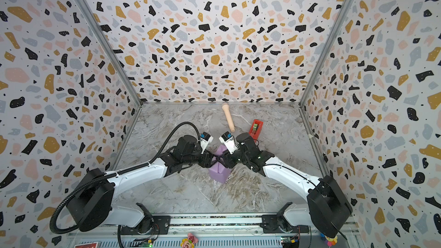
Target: Wrap the gift box in paper
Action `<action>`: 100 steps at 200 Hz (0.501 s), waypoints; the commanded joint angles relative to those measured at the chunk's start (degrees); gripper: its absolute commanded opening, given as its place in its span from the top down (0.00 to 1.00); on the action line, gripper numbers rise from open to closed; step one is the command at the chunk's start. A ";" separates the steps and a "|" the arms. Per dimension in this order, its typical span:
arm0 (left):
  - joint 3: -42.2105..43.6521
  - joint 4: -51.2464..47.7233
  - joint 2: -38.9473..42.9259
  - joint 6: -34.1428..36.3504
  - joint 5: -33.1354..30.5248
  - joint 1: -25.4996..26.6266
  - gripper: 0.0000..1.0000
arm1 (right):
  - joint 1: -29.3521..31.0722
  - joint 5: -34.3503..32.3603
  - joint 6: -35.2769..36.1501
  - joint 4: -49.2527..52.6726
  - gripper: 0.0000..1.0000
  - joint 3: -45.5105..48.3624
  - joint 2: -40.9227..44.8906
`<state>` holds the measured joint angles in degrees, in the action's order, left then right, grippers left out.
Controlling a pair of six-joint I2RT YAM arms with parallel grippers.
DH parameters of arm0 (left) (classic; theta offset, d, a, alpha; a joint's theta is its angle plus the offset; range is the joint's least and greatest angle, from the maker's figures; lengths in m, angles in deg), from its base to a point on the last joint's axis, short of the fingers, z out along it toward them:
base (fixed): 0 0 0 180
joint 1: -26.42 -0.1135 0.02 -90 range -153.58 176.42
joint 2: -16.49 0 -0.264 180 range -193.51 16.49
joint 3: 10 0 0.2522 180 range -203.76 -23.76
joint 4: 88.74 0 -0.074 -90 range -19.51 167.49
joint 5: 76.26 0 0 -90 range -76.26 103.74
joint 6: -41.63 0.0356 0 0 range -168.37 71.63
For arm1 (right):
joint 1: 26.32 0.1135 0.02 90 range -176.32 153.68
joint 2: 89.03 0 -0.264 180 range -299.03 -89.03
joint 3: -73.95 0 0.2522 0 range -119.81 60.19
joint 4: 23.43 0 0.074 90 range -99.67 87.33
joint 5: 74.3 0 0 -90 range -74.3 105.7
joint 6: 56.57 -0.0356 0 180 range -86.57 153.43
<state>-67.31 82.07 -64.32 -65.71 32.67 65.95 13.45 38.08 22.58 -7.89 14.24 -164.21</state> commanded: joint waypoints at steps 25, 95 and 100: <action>1.63 -8.26 -2.15 1.79 -1.84 -0.02 0.32 | -2.78 -0.58 0.22 2.87 0.43 -3.80 -0.72; 1.54 -8.18 -2.24 1.75 -1.80 0.02 0.32 | -7.82 5.42 -0.79 2.90 0.39 -6.44 1.60; 1.54 -8.18 -2.39 1.78 -1.80 0.02 0.32 | -7.86 5.49 -0.95 3.11 0.39 -6.15 2.30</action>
<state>-67.31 82.10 -64.32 -65.71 32.87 65.91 5.86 41.49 22.56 -5.42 9.41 -164.93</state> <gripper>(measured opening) 0.681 0.611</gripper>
